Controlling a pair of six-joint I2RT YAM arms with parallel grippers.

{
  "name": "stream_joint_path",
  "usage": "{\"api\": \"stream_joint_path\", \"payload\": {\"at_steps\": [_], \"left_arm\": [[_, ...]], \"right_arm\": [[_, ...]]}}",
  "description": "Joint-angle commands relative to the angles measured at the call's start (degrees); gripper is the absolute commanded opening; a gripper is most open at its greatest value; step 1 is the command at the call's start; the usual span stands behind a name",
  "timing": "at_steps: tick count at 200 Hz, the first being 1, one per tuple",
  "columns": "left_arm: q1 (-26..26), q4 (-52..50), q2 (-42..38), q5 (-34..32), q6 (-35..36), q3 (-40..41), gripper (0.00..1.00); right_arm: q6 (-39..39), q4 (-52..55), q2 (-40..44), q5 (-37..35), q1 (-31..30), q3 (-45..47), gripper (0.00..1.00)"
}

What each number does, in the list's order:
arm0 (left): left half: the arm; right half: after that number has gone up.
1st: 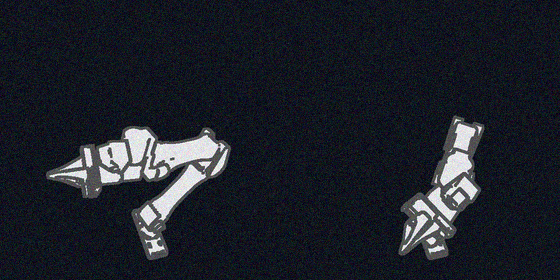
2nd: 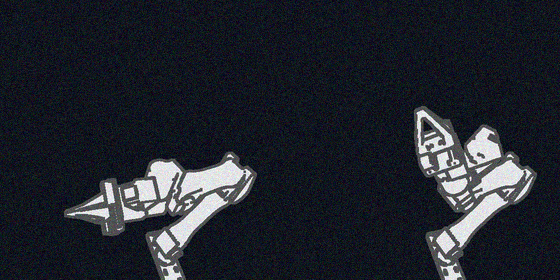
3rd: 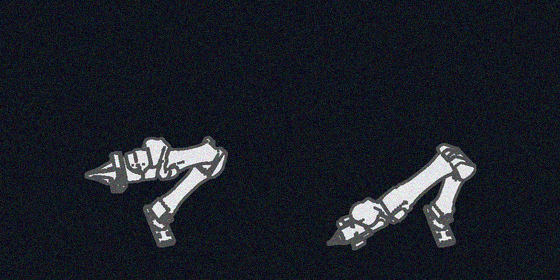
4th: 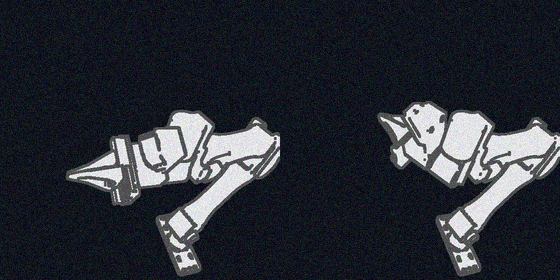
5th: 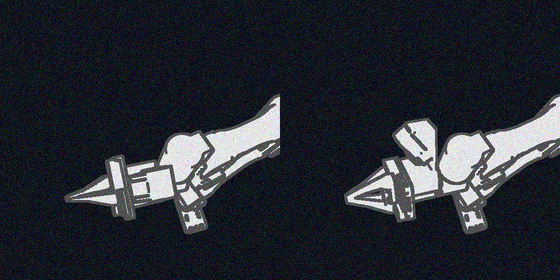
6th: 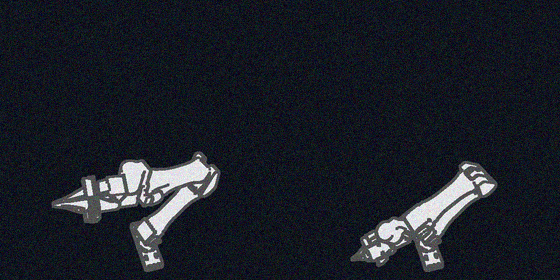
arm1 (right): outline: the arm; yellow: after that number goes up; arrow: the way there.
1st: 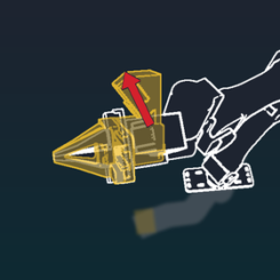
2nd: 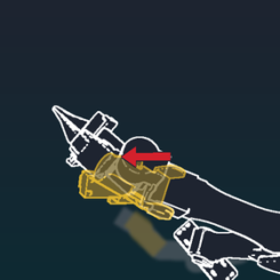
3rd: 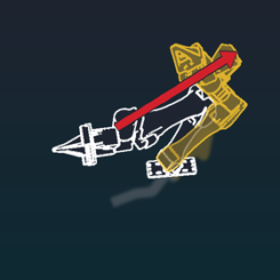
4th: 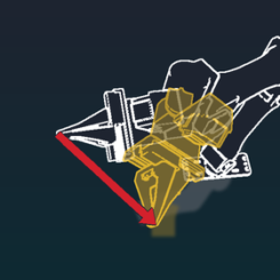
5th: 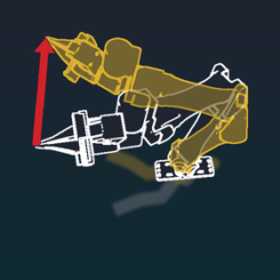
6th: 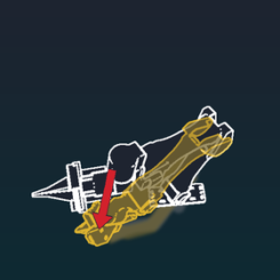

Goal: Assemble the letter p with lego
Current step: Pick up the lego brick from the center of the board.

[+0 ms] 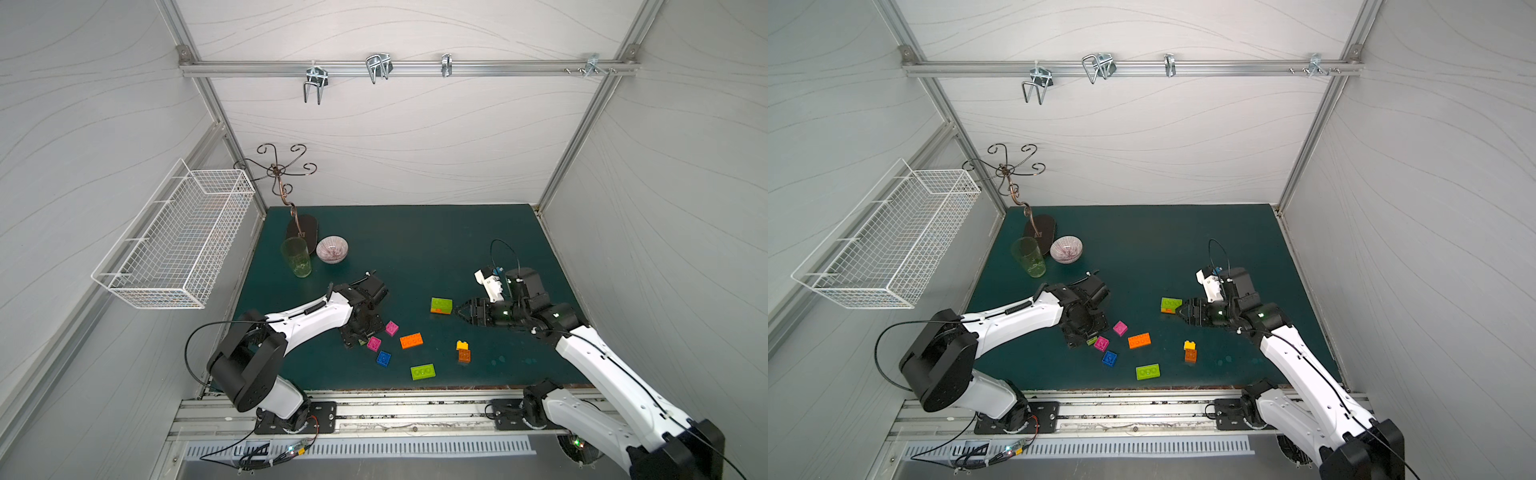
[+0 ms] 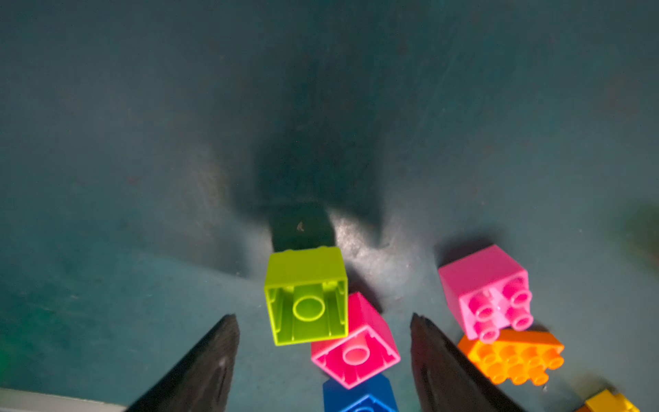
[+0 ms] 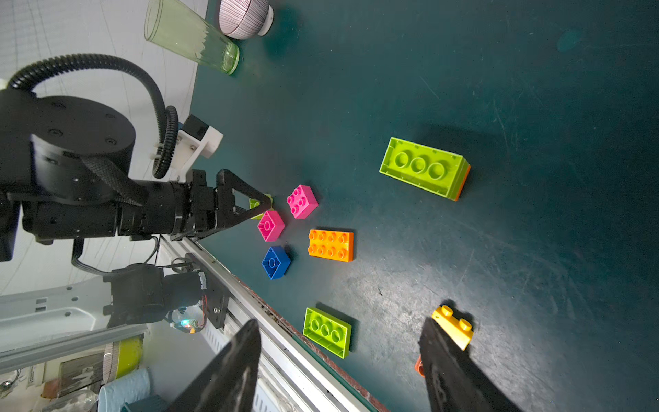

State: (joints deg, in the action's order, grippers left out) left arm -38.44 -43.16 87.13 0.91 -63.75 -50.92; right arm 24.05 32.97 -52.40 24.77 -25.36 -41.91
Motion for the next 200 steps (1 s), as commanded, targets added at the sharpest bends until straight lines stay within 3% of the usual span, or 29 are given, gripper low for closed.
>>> {"api": "stream_joint_path", "payload": {"at_steps": [1, 59, 81, 106, 133, 171, 200], "left_arm": [[0.01, -0.83, 1.3, -0.47, -0.41, -2.3, 0.72], [0.12, 1.12, 2.43, -1.73, -0.41, -0.89, 0.6], [0.12, 1.58, 1.83, -2.99, 0.13, -0.51, 0.46], [0.16, 1.61, 2.07, -4.31, 1.79, -1.36, 0.38], [0.2, 1.28, 3.15, -5.39, 3.6, -2.6, 0.38], [0.2, 2.61, 4.63, -4.45, 5.02, -2.85, 0.47], [0.2, 3.38, 6.03, -3.56, 6.3, -3.46, 0.38]], "right_arm": [[0.05, 0.21, 0.19, 1.55, 0.14, -0.32, 0.7], [0.37, 1.02, -0.07, 2.07, 0.14, -0.89, 0.66], [0.33, 1.13, -0.12, 2.02, 0.14, -1.12, 0.66], [0.56, 1.07, -0.46, 2.19, 0.1, -1.23, 0.66], [0.58, 1.21, -0.79, 2.37, 0.06, -1.27, 0.66], [0.56, 1.22, -0.86, 2.23, 0.05, -1.33, 0.66], [0.54, 1.21, -1.27, 2.31, 0.05, -1.36, 0.66]]}}
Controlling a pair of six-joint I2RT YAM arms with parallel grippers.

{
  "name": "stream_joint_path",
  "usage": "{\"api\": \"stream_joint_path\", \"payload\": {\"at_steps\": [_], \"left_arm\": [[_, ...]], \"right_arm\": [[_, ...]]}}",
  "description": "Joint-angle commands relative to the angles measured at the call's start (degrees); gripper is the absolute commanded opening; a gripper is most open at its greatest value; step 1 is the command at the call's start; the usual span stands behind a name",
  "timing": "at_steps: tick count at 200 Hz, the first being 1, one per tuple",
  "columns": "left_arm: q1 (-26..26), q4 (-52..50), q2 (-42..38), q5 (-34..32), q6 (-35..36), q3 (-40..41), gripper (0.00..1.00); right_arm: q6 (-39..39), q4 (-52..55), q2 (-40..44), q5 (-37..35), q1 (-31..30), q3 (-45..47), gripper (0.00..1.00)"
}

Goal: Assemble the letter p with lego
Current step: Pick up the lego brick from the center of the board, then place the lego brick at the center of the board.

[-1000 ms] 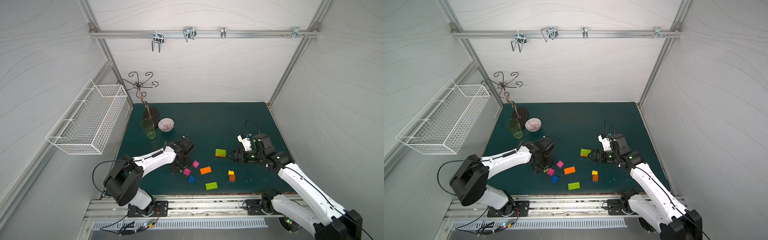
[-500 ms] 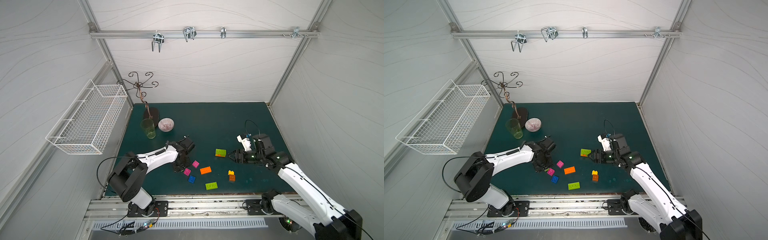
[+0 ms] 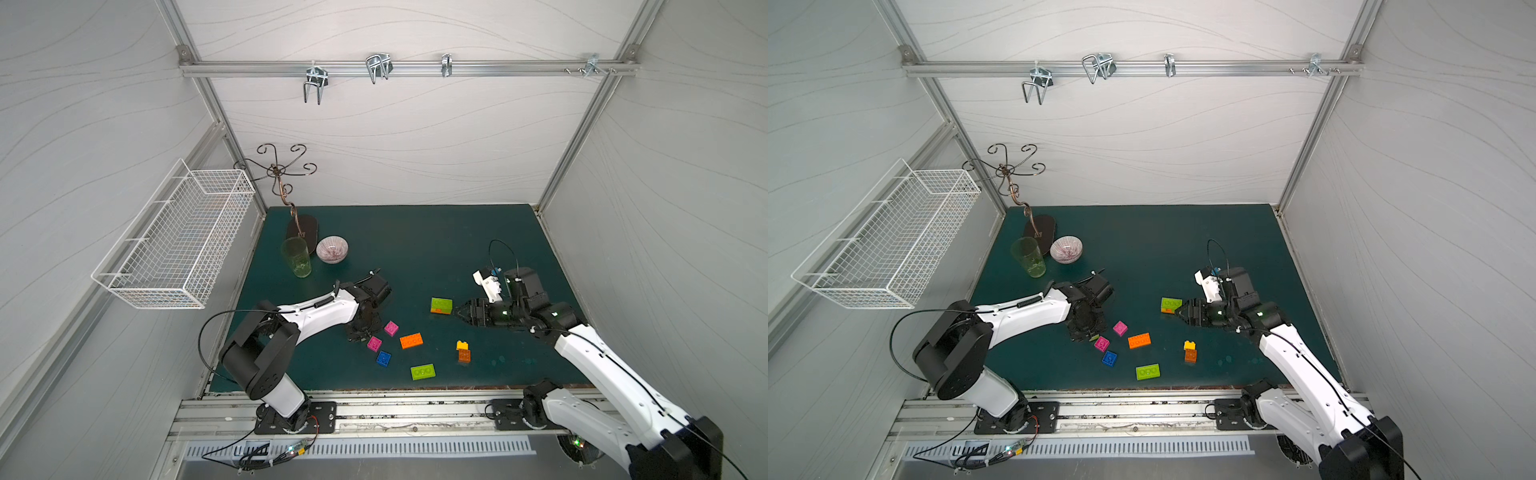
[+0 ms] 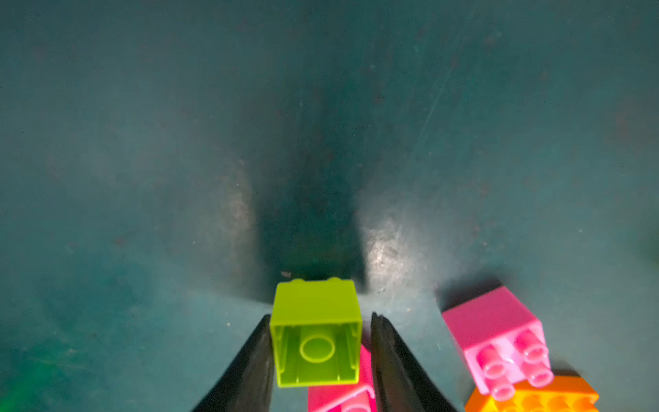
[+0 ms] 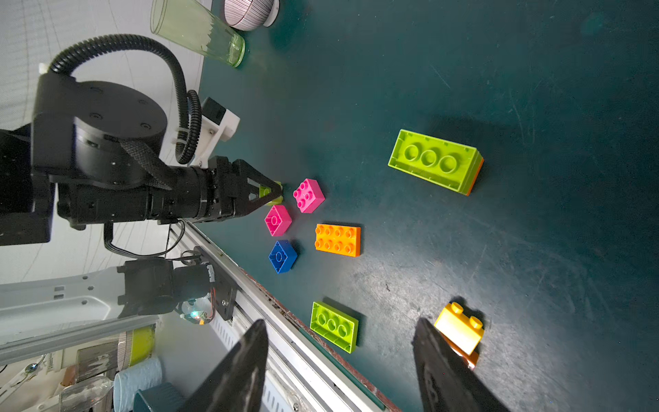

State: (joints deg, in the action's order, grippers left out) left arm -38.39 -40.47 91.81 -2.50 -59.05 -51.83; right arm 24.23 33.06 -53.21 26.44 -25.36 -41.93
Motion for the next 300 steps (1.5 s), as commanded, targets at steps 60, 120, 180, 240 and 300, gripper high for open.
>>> {"api": "stream_joint_path", "payload": {"at_steps": [60, 120, 180, 240, 300], "left_arm": [[-0.19, -2.6, 0.3, -1.11, 5.6, -9.33, 0.34], [-2.35, -2.96, 14.45, 4.31, 15.67, -24.09, 0.32], [-3.7, -5.12, 25.97, 6.11, 24.42, -33.33, 0.38], [-3.04, -2.83, 15.74, 4.28, 26.43, -27.73, 0.76], [8.12, 10.38, -6.47, 4.84, 24.62, -6.24, 0.95]], "right_arm": [[0.11, 1.83, -1.61, -1.3, 0.06, -2.05, 0.66], [0.03, 1.75, -5.47, -5.07, 0.14, -2.17, 0.66], [-1.81, 1.74, -11.97, -6.92, 0.14, -5.02, 0.66], [-5.86, 2.45, -16.55, -4.92, 0.14, -10.64, 0.77], [-15.02, 3.34, -25.64, -5.72, -7.03, -20.83, 0.78]]}}
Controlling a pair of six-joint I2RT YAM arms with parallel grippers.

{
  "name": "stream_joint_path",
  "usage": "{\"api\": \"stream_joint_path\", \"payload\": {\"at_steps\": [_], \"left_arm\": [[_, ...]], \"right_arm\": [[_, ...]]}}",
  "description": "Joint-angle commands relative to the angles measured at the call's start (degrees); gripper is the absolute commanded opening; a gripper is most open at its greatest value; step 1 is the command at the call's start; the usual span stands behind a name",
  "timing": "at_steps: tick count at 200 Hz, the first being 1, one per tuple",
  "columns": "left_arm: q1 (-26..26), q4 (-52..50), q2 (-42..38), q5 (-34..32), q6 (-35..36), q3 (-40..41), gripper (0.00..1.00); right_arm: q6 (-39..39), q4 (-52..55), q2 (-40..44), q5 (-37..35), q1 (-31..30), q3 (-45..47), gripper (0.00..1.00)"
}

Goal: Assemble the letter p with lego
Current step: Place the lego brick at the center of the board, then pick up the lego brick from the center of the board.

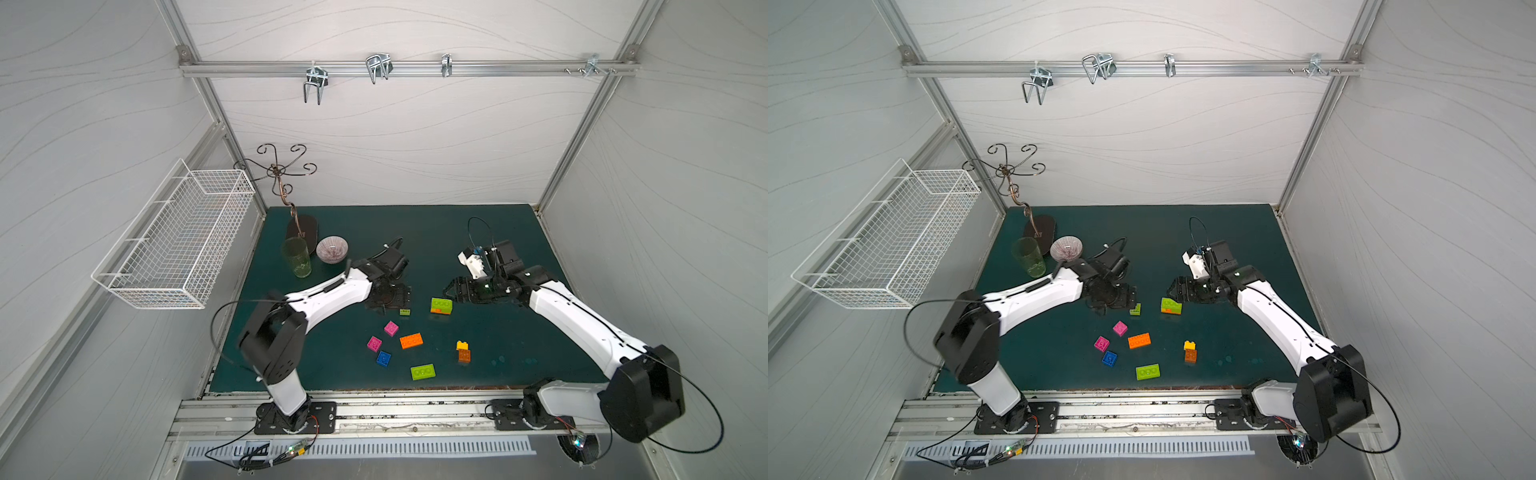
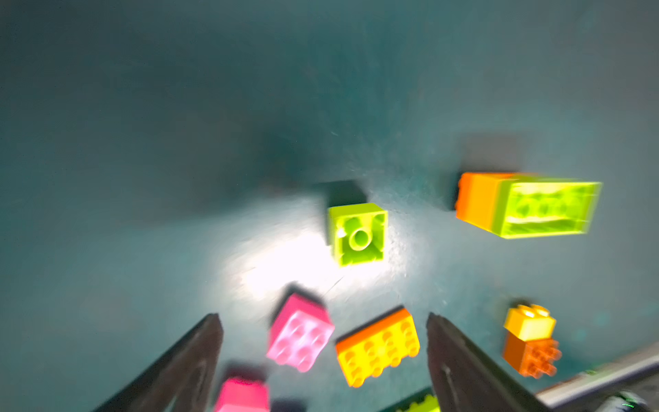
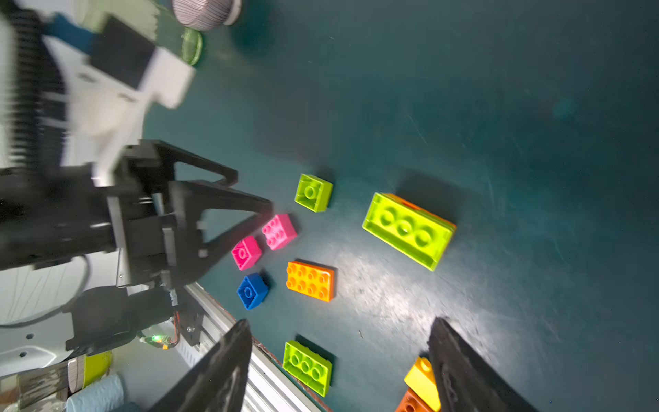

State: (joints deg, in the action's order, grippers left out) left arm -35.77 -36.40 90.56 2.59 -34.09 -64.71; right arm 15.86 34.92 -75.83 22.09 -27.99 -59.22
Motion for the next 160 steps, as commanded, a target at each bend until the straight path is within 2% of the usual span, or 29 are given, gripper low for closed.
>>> {"api": "stream_joint_path", "payload": {"at_steps": [1, 16, 37, 69, 95, 132, 160], "left_arm": [[5.78, 6.51, -5.49, -0.19, -0.4, 6.93, 0.95], [8.92, 10.62, -8.72, -0.18, -2.31, 11.85, 0.95], [9.73, 16.19, -11.71, -2.6, -3.68, 17.02, 0.96], [12.2, 25.23, -15.96, -6.09, -3.46, 25.97, 0.96], [16.23, 30.75, -18.08, -3.29, -3.04, 31.33, 0.96], [17.13, 31.55, -19.14, -2.5, -3.27, 31.83, 0.96], [17.22, 31.57, -19.55, -2.37, -3.2, 31.84, 0.96]], "right_arm": [[-6.99, 1.48, -3.1, -1.53, -4.65, -3.63, 0.79], [-12.34, 1.53, -5.71, -3.67, -8.47, -5.78, 0.82], [-19.58, 2.18, -9.91, -5.91, -13.14, -8.39, 0.86], [-29.52, 7.99, -19.82, -11.02, -17.29, -16.08, 0.82], [-39.32, 11.32, -26.7, -13.76, -20.54, -20.72, 0.8], [-44.03, 11.77, -32.94, -14.93, -20.98, -25.04, 0.71], [-46.13, 12.54, -37.54, -12.64, -21.05, -28.92, 0.59]]}}
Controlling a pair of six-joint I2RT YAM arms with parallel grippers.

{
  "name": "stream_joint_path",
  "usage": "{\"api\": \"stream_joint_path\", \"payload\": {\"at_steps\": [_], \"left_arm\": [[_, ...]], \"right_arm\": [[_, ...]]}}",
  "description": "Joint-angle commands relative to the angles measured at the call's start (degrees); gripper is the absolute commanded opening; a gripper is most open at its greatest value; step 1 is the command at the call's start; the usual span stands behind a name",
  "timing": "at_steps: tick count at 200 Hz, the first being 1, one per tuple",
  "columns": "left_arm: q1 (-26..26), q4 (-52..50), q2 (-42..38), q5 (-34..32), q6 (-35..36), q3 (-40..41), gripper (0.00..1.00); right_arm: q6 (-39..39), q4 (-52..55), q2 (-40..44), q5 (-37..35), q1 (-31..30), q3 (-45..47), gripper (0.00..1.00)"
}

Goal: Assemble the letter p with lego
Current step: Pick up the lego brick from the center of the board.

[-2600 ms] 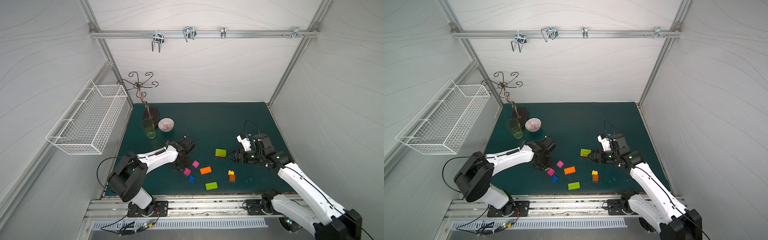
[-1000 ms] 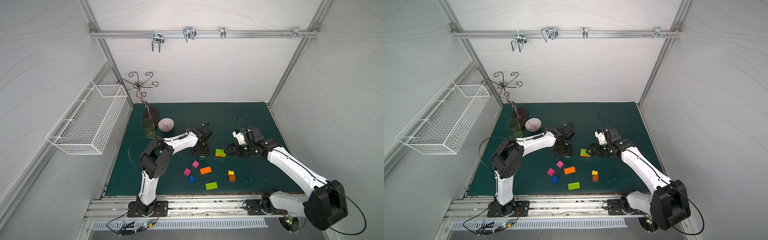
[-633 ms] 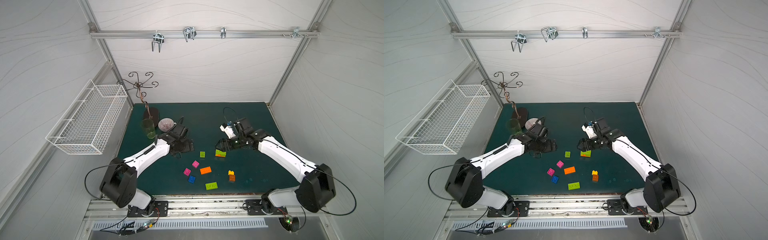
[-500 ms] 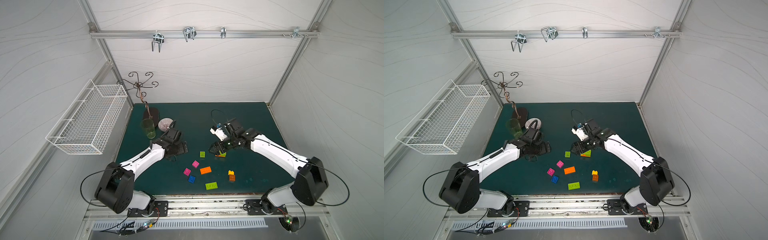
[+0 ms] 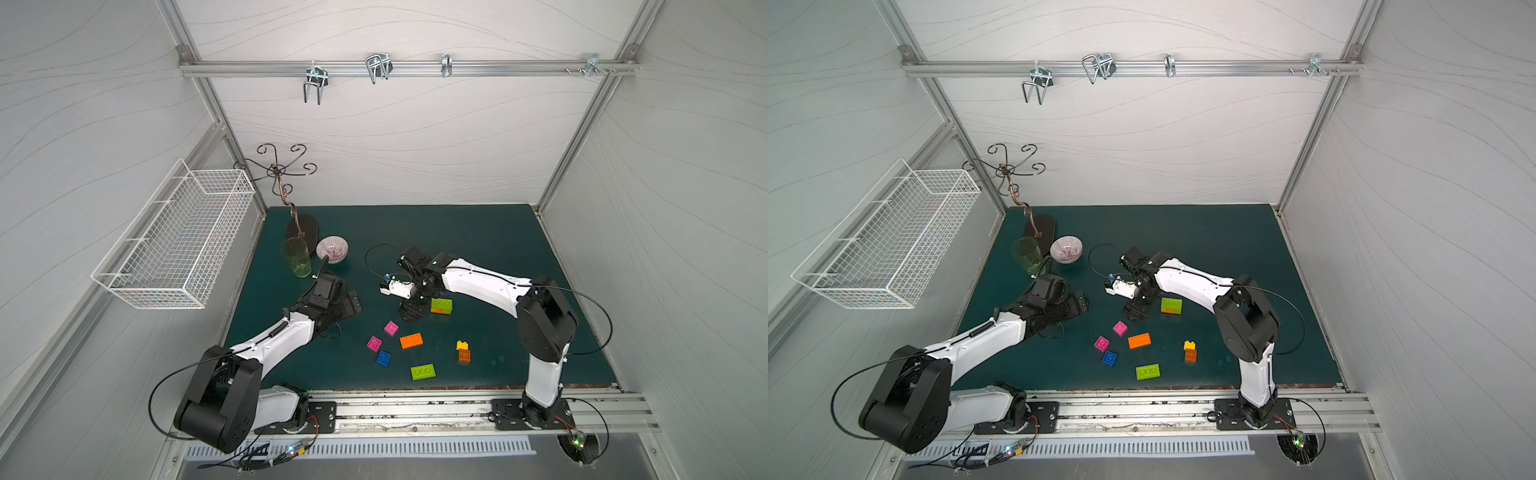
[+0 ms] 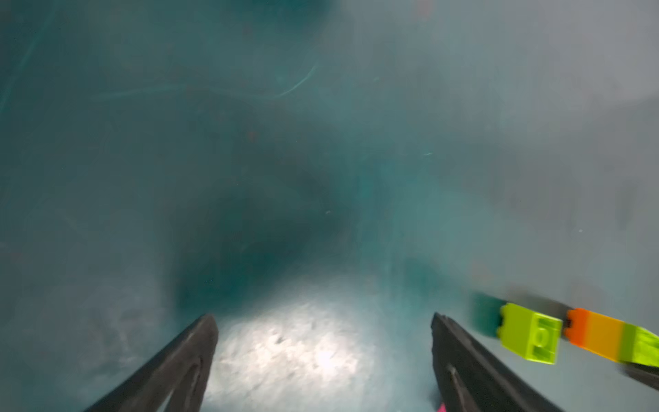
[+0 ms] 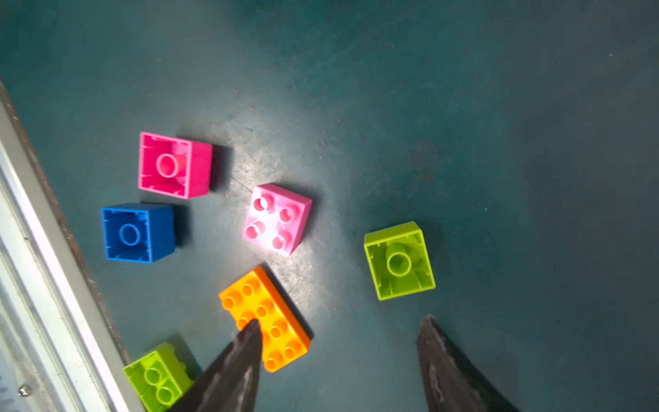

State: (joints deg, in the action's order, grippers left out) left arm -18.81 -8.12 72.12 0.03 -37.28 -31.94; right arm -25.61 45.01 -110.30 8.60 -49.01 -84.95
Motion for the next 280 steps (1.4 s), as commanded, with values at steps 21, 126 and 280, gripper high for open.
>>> {"api": "stream_joint_path", "payload": {"at_steps": [21, 126, 280], "left_arm": [[0.35, 2.97, -1.36, -0.03, 0.1, -1.03, 0.96], [0.44, 3.38, -2.41, -0.18, 0.41, -0.75, 0.96], [0.5, 4.52, -1.74, 0.4, 0.45, -0.53, 0.96]], "right_arm": [[-5.86, 2.48, -5.01, 0.73, -0.03, -4.06, 0.56], [-8.72, 0.13, -9.57, -6.41, -0.03, -5.11, 0.62], [-7.65, 5.02, 6.68, -8.45, 4.08, -1.6, 0.25]]}}
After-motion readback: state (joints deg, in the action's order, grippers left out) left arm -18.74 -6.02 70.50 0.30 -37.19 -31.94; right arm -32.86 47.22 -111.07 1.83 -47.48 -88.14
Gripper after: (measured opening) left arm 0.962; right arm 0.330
